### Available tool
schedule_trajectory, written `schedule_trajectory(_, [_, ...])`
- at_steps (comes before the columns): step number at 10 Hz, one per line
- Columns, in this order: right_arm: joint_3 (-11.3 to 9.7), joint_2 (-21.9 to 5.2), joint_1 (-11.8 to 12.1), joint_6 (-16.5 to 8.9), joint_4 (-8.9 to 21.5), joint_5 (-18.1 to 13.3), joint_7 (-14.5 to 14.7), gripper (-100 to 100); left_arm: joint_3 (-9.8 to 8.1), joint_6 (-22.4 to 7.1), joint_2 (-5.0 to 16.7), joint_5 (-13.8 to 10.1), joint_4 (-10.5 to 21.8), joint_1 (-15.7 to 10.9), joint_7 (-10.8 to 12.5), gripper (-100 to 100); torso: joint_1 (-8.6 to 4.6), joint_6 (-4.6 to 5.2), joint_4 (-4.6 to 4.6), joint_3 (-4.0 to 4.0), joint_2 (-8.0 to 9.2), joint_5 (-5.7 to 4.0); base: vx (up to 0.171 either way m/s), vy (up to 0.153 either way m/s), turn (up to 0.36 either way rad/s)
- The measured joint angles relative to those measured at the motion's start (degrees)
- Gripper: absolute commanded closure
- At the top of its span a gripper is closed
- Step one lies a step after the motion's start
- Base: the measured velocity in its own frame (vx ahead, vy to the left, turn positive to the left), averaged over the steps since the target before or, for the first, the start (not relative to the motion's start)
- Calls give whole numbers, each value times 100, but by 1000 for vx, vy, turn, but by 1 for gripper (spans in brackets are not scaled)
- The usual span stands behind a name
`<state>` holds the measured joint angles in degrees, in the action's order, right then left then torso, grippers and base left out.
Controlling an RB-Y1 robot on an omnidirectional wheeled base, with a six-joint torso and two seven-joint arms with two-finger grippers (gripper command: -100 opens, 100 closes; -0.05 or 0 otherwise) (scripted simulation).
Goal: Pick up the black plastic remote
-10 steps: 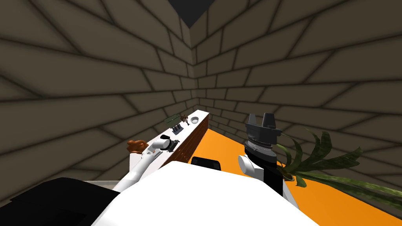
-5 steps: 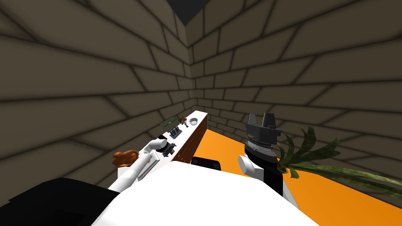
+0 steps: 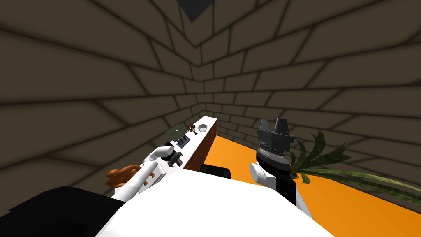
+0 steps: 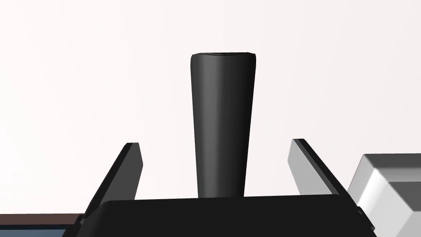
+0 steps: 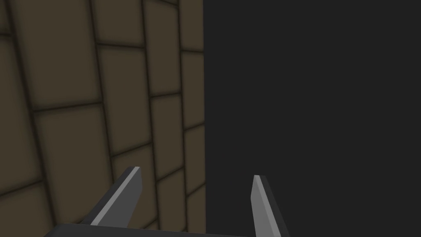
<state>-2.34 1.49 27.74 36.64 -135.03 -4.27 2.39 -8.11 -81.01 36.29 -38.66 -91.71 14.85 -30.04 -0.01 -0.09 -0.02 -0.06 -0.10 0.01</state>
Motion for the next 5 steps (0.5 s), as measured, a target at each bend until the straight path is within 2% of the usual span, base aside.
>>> schedule_trajectory(3, [0,0,0,0,0,0,0,0,131,285,-157,145,273,-32,6,-100,4,0,2,5,8,1,-12,22,-40])
schedule_trajectory(4, [0,0,0,0,0,0,0,0,137,311,-164,151,287,-34,6,100,-1,0,2,4,7,-1,0,0,0])
schedule_trajectory(5, [0,0,0,0,0,0,0,0,137,309,-163,151,285,-33,6,100,-5,0,1,3,5,-1,-7,6,27])
